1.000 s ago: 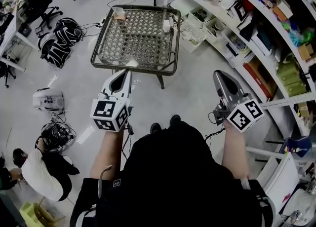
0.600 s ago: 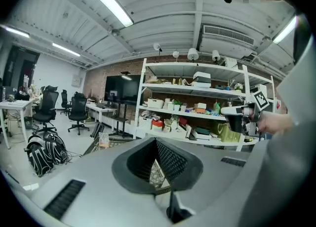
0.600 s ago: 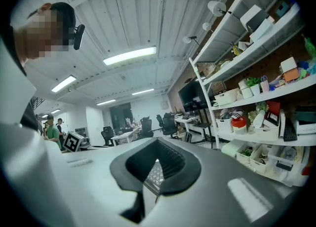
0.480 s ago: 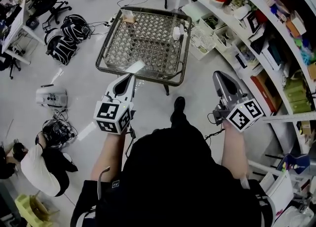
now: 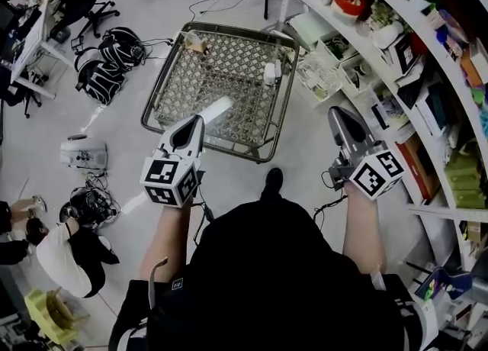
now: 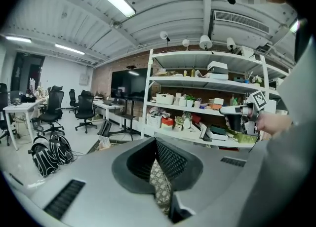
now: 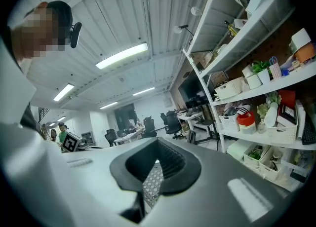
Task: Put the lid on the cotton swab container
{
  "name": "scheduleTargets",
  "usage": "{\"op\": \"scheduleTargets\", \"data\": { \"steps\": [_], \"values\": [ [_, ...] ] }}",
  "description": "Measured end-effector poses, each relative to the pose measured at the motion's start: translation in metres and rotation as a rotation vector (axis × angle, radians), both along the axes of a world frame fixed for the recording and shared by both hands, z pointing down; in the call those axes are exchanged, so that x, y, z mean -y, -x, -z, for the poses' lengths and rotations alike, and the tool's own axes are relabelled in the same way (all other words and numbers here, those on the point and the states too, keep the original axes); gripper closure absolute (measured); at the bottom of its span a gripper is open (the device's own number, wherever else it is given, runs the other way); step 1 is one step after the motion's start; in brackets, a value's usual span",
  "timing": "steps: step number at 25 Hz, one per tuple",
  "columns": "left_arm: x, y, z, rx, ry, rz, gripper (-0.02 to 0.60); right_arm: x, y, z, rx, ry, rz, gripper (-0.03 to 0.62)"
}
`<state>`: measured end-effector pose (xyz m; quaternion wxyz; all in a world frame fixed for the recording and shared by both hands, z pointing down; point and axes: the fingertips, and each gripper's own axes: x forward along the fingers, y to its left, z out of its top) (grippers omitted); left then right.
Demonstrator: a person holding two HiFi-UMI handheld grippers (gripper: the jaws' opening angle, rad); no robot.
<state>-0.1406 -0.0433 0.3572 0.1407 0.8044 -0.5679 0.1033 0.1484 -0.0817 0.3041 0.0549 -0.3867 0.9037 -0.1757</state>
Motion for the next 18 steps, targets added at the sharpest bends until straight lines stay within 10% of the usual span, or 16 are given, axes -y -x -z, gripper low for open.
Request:
{"op": "scheduleTargets", "data": {
  "steps": [18],
  "values": [
    [0.087, -0.048, -0.001, 0.053, 0.025, 0.012, 0.575, 0.092, -0.03, -0.03, 0.008, 0.079, 0.063, 0.585]
  ]
}}
